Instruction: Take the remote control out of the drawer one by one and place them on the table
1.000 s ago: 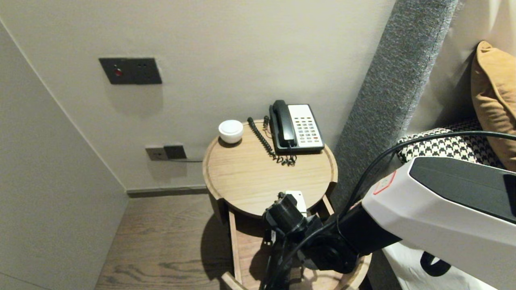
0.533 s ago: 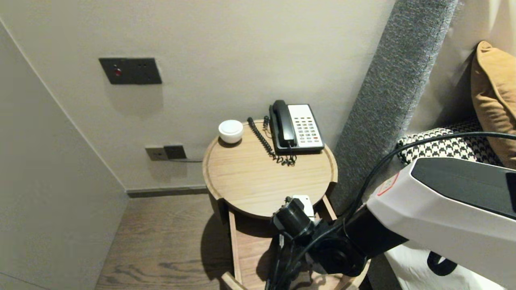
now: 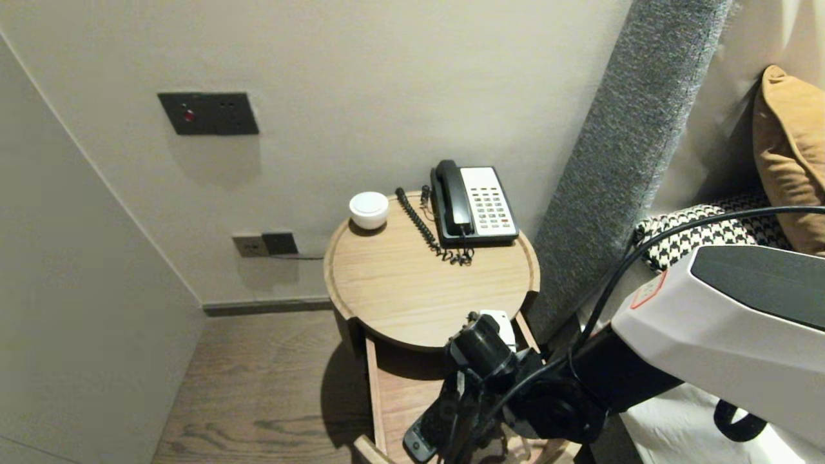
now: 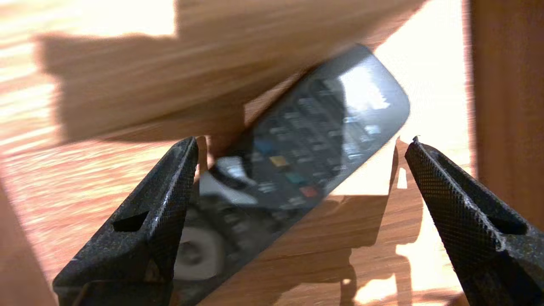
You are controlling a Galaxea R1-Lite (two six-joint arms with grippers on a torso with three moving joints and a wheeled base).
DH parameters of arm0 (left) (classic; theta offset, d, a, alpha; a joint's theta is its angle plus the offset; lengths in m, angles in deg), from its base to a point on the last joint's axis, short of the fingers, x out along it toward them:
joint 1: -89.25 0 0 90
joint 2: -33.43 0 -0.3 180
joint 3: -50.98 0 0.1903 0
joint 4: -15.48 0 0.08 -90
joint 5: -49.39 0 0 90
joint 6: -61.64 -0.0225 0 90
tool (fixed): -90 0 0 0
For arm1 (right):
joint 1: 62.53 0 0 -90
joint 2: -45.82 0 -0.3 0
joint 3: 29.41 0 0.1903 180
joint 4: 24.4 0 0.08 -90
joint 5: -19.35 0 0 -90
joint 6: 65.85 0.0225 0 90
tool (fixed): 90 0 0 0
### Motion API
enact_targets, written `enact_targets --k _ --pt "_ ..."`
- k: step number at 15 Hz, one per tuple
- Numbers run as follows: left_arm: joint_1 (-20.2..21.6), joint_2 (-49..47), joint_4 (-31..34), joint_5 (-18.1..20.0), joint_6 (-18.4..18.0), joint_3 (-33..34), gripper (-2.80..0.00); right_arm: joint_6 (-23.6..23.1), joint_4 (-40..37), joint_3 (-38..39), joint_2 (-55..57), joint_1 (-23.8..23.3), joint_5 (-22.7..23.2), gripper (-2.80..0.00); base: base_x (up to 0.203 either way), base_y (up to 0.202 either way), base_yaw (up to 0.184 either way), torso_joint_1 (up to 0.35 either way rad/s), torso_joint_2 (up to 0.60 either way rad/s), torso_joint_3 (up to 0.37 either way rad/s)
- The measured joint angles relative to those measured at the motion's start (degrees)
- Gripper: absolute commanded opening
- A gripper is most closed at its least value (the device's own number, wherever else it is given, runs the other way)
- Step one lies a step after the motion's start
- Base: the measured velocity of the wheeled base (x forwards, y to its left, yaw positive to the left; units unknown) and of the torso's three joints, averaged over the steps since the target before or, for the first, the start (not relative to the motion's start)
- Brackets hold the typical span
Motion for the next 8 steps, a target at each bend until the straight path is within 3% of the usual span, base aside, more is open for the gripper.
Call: enact_targets --k 2,5,8 --pt "0.0 0.0 0.0 0.0 0.0 0.0 -2.80 0.2 0.2 -0.5 -0.2 0.6 1.3 0.00 0.000 0.000 0.000 0.000 0.00 0.000" --pt "0.0 0.0 0.0 0.0 0.0 0.0 -2.80 2.8 0.0 -1.1 -0.5 1.0 6.8 0.00 0.000 0.000 0.000 0.000 0.00 0.000" --pt "0.0 0.0 0.0 0.0 0.0 0.0 -2.80 4.0 -0.4 -0.7 -0.7 1.2 7.4 0.00 0.000 0.000 0.000 0.000 0.00 0.000"
